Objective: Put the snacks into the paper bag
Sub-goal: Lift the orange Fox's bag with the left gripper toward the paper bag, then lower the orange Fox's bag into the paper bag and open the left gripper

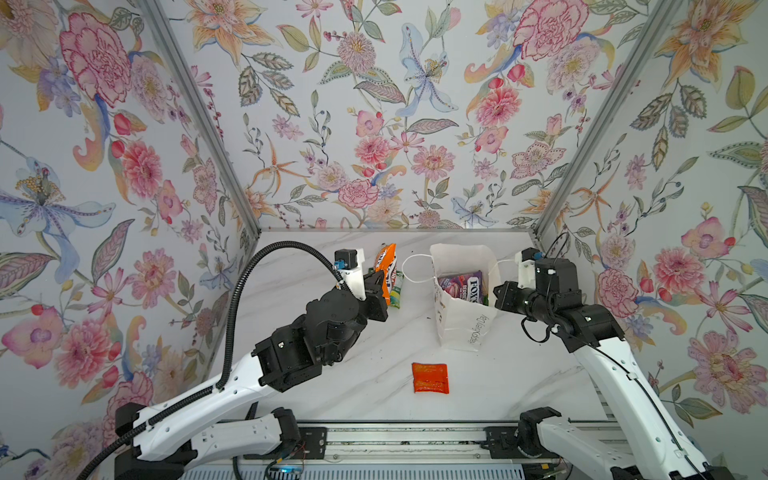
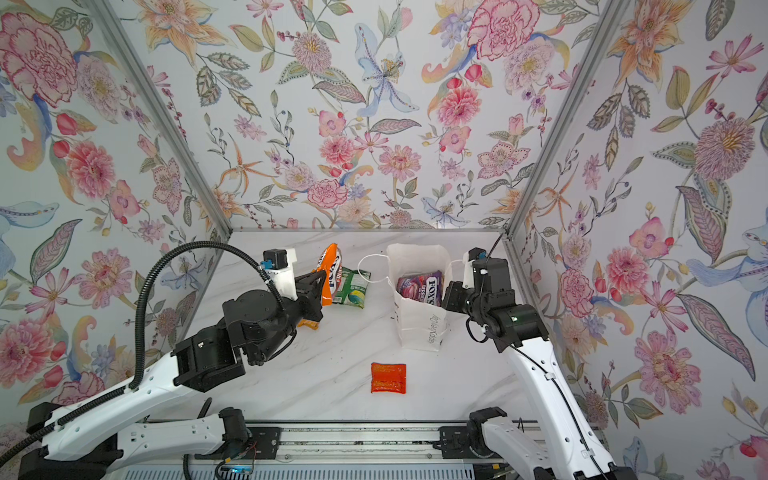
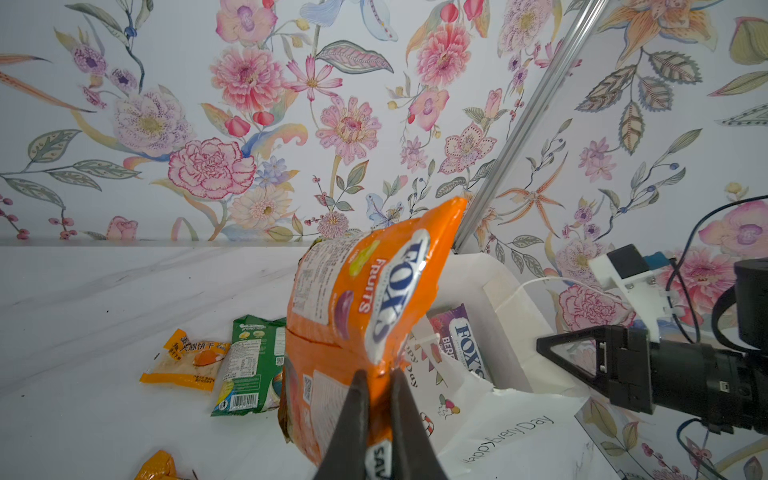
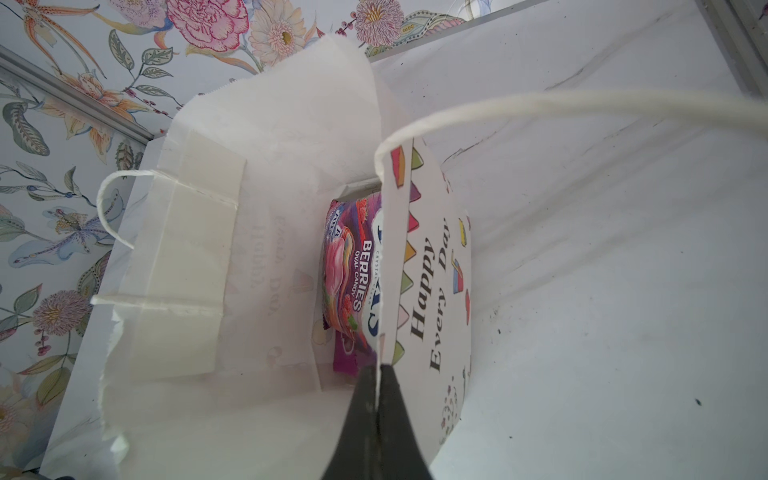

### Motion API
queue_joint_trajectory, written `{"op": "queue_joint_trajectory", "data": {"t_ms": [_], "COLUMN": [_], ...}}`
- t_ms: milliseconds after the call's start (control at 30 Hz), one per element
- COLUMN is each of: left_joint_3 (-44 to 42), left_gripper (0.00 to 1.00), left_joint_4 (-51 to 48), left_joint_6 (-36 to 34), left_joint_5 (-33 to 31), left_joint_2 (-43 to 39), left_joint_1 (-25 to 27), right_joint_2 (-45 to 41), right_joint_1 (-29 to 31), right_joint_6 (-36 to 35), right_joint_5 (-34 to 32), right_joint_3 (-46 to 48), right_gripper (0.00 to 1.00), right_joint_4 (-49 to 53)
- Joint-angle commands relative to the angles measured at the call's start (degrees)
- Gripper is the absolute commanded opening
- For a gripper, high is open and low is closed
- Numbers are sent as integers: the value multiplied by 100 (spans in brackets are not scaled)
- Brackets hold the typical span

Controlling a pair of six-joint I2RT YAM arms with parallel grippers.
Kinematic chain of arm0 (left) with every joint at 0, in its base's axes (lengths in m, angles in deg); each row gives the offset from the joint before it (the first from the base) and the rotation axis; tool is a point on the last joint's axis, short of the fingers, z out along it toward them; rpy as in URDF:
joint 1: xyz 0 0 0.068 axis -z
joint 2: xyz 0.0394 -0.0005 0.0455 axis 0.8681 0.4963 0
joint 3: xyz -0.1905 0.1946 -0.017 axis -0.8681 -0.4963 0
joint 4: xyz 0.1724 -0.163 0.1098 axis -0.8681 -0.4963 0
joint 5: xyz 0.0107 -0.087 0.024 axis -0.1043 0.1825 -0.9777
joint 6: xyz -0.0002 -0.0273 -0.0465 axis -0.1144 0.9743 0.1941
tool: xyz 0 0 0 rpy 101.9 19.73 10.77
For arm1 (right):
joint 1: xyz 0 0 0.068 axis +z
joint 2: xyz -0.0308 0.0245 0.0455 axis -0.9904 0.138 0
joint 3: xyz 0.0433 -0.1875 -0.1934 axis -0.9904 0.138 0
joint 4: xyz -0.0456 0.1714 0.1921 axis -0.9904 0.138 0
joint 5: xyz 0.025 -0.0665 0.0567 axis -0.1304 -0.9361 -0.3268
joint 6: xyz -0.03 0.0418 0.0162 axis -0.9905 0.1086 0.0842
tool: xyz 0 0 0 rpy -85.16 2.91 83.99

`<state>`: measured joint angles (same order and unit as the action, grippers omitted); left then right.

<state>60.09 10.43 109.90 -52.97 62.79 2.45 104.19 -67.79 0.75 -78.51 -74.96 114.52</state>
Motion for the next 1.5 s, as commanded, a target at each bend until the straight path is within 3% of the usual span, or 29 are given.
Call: {"op": "queue_joint_trajectory", "data": {"t_ms": [0, 300, 600, 767, 967, 1467], "left_joint_3": [561, 1816, 2825, 3195, 3315, 3306], "left_gripper": [0, 0, 0, 0, 0, 0], "left_joint_4": [389, 547, 327, 155, 349, 573], "left_joint_6": [-427, -345, 147, 784, 1362, 2025], "left_joint_5": [250, 1190, 1678, 1748, 2171, 2150], "left_joint_2": [290, 1417, 2421, 2836, 3371, 3989], "left_joint_1": [-4, 41, 118, 107, 128, 173], "right_joint_2": [-31, -49, -44, -66, -68, -127], "right_joint_1": [57, 83, 107, 126, 145, 164], "right_joint_6": [31, 49, 65, 62, 92, 94], "right_joint_5": [-71, -87, -81, -100, -99, -114], "right_joint_3": [-161, -174, -193, -203, -127, -90], "right_gripper": [0, 0, 0, 0, 0, 0], "right_joint_4": [-65, -67, -74, -71, -104, -109]}}
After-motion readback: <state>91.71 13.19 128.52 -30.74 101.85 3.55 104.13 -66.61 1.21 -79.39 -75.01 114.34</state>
